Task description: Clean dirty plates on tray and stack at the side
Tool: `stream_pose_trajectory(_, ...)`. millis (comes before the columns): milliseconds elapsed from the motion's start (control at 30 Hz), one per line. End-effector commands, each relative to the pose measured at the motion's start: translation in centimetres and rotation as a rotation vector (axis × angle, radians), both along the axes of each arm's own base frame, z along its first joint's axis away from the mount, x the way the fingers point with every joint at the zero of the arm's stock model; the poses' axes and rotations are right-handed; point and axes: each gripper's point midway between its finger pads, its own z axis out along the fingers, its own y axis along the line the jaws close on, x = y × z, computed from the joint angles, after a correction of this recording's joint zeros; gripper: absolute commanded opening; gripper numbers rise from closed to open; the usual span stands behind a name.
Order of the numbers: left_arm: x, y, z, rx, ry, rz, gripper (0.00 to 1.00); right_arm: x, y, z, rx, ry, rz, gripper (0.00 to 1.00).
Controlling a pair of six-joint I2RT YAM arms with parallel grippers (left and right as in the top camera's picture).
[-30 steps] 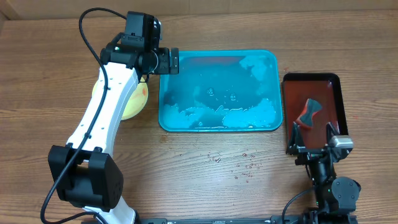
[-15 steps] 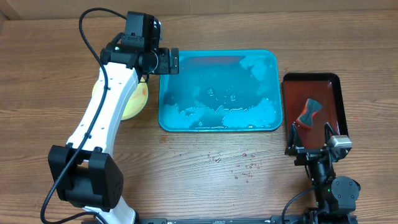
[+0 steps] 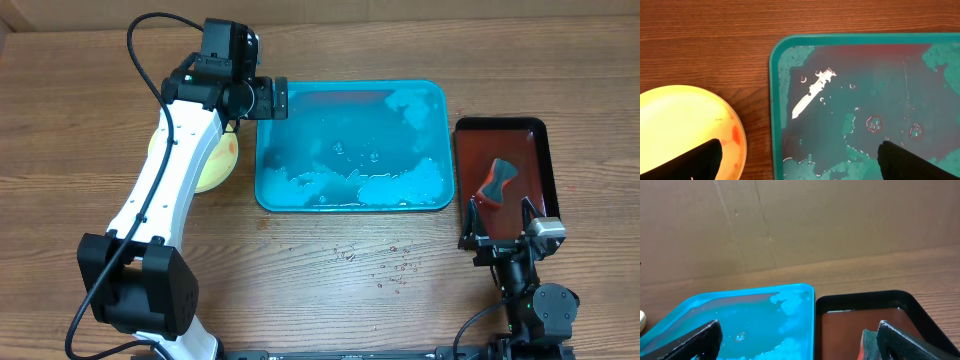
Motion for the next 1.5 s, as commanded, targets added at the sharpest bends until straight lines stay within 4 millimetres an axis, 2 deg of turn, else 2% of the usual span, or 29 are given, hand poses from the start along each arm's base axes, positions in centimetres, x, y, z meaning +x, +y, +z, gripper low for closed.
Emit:
stream_pose_trajectory(0,0.1,-0.5,0.8,-0.001,-0.023,-0.027,1.0,0.0,0.2,-0.1,-0.004,-0.006,0.007,1.0)
stream_pose_trajectory(133,-1.2,-0.1,1.7,0.01,-0.005,-0.022,1.0,0.0,0.2,-0.1,-0.004,-0.006,0.007,1.0)
stream_pose_trajectory(233,-1.5,0.7,3.9,0.036,-0.066,0.002,1.0,0.0,0.2,-0.1,-0.004,-0.006,0.007,1.0)
stream_pose_trajectory(400,-2.2,2.9,9.0,0.084,-0.284,0.076,0.99,0.0,0.2,-0.1,-0.004,-0.006,0.007,1.0)
stream_pose_trajectory(467,-3.0,3.4,10.1,0.071,-0.373,0.09,1.0,0.0,0.2,-0.1,-0.004,-0.006,0.007,1.0)
stream_pose_trajectory(567,-5.0,4.5,10.4,0.042,-0.478,0.109,1.0,0.0,0.2,-0.1,-0.004,-0.006,0.007,1.0)
stream_pose_trajectory(700,-8.8,5.5,9.0,0.042,-0.571,0.061,1.0,0.0,0.2,-0.1,-0.004,-0.006,0.007,1.0)
stream_pose_trajectory(867,-13.9,6.9,6.1,0.037,-0.67,0.061,1.0,0.0,0.2,-0.1,-0.004,-0.006,0.007,1.0)
stream_pose_trajectory(1000,-16.8,7.3,4.7,0.033,-0.773,0.061,0.99,0.0,0.2,-0.2,-0.004,-0.006,0.007,1.0)
stream_pose_trajectory(1233,-19.8,7.5,2.2,0.04,-0.916,0.055,1.0,0.0,0.2,-0.1,-0.004,-0.006,0.007,1.0)
stream_pose_trajectory(1467,-20.6,7.8,-0.1,0.044,-0.947,0.069,1.0,0.0,0.2,-0.1,-0.004,-0.006,0.007,1.0)
